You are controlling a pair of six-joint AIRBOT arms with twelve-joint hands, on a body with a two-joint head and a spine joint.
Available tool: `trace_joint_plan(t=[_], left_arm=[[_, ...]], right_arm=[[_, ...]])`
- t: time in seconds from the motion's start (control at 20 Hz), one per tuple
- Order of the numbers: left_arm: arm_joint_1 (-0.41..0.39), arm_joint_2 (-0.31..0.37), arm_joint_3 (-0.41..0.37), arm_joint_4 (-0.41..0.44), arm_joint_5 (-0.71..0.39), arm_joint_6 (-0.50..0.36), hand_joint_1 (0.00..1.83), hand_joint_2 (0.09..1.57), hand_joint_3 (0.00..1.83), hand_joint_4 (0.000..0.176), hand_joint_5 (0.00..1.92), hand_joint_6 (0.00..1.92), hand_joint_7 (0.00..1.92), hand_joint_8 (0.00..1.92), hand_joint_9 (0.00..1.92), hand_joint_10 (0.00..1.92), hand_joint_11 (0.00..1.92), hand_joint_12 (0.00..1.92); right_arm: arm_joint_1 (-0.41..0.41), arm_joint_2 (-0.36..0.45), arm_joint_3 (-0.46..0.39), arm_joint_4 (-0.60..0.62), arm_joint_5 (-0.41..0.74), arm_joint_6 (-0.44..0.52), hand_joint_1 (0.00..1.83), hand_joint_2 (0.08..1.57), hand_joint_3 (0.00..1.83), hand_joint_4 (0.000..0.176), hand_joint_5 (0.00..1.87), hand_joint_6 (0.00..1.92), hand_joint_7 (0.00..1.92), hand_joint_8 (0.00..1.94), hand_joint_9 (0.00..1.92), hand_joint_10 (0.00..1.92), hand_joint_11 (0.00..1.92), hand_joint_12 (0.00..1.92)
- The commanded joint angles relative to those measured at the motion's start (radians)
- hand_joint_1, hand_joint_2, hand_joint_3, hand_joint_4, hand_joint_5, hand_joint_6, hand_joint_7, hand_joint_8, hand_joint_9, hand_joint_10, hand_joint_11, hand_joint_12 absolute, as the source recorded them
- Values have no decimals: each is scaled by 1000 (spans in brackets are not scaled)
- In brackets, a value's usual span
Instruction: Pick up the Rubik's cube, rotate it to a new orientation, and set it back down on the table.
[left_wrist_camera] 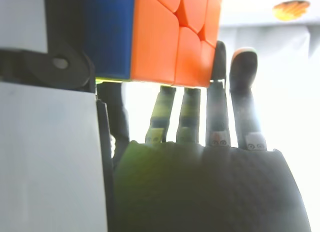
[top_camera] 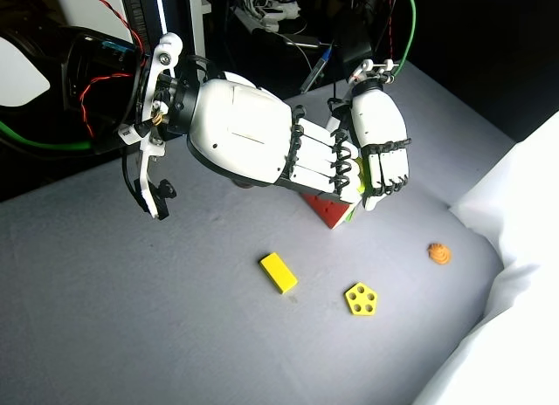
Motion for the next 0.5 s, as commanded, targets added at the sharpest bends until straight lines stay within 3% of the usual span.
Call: trace_joint_plan(t=[0.0, 0.05, 0.15, 0.2, 0.25, 0.3, 0.35, 0.45], left_arm=[[-4, -2, 4, 59, -82, -5, 1040, 1230, 0, 0, 264, 1359, 190, 1632, 222, 1767, 161, 1921], [-4, -3, 5, 58, -83, -5, 1024, 1184, 0, 0, 197, 1113, 186, 1393, 220, 1607, 126, 1862], [-4, -4, 5, 58, -86, -5, 909, 1139, 0, 0, 252, 488, 347, 574, 259, 1042, 8, 1609], [-4, -4, 4, 58, -86, -5, 881, 1121, 0, 0, 281, 287, 403, 307, 293, 820, 1, 1510], [-4, -4, 3, 57, -86, -5, 860, 1099, 0, 0, 296, 153, 420, 135, 319, 616, 0, 1411], [-4, -4, 2, 55, -86, -5, 768, 1058, 0, 0, 213, 49, 311, 31, 286, 305, 0, 1142], [-3, -4, 1, 53, -86, -5, 710, 1040, 0, 0, 164, 11, 247, 6, 268, 130, 0, 977], [-3, -4, -1, 51, -87, -5, 646, 1002, 0, 0, 40, 7, 100, 10, 172, 14, 0, 602]], right_arm=[[14, 2, 0, 18, 108, 3, 0, 1235, 0, 0, 0, 0, 0, 0, 0, 0, 0, 0], [14, 2, 0, 18, 106, 3, 0, 1235, 0, 0, 0, 0, 0, 0, 0, 0, 0, 0], [14, 2, 0, 18, 100, 3, 0, 1244, 3, 0, 0, 0, 0, 0, 0, 0, 0, 0], [14, 1, 0, 18, 98, 3, 0, 1243, 3, 0, 0, 0, 0, 0, 0, 0, 0, 0], [14, 0, 0, 18, 95, 3, 0, 1243, 2, 0, 0, 0, 0, 0, 0, 0, 0, 0], [14, 0, 0, 18, 92, 3, 0, 1243, 2, 0, 0, 0, 0, 0, 0, 0, 0, 0], [14, -1, 0, 18, 90, 3, 0, 1242, 2, 0, 0, 0, 0, 0, 0, 0, 0, 0], [14, -1, 0, 18, 90, 3, 0, 1248, 4, 0, 0, 0, 0, 0, 0, 0, 0, 0]])
